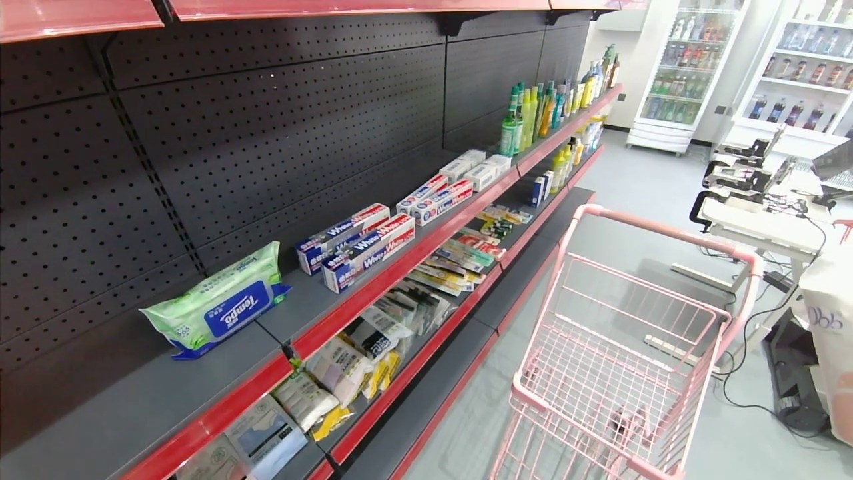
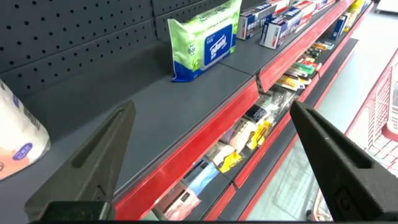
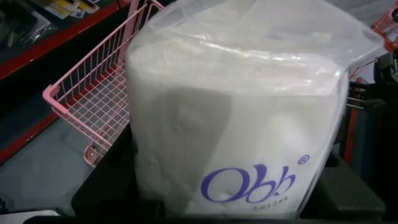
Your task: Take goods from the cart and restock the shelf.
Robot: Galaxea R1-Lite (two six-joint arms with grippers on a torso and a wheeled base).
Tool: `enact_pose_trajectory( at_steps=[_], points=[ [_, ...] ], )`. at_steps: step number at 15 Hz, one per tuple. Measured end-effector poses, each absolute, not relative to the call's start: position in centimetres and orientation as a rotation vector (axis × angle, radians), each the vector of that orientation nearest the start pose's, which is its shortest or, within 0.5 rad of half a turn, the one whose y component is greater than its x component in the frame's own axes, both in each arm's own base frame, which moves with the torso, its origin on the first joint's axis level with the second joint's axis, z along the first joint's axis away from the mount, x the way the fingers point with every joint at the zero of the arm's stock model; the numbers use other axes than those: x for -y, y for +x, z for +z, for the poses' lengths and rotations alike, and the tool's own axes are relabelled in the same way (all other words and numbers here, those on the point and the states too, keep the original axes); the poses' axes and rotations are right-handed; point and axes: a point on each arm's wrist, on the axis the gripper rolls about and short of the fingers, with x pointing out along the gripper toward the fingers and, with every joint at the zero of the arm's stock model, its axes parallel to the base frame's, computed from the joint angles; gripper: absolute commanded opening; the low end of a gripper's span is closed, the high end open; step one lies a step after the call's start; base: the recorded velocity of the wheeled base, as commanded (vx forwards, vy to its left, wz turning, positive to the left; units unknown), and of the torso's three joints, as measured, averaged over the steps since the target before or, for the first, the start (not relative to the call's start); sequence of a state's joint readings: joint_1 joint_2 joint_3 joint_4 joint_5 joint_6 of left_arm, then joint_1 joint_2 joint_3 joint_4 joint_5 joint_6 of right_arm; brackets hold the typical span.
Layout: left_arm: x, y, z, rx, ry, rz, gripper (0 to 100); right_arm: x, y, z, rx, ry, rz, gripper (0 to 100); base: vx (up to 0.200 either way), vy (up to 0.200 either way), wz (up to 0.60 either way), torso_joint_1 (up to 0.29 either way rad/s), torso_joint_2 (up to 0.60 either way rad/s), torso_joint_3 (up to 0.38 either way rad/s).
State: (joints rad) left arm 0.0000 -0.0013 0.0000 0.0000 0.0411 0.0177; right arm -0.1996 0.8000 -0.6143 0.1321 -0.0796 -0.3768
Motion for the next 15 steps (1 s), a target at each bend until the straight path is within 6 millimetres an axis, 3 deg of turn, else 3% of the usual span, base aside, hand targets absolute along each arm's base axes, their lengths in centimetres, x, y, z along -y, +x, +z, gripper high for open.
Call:
enact_pose_trajectory(
  at_steps=[15],
  points=[
    [-0.09,-2.29,7.55,0.001,0.018,0.041,100,1.6,7.03,22.07,-0.373,-0.349,-0.211,0,0.0,0.0,0.0,0.085,-0.17,-0.085]
  ],
)
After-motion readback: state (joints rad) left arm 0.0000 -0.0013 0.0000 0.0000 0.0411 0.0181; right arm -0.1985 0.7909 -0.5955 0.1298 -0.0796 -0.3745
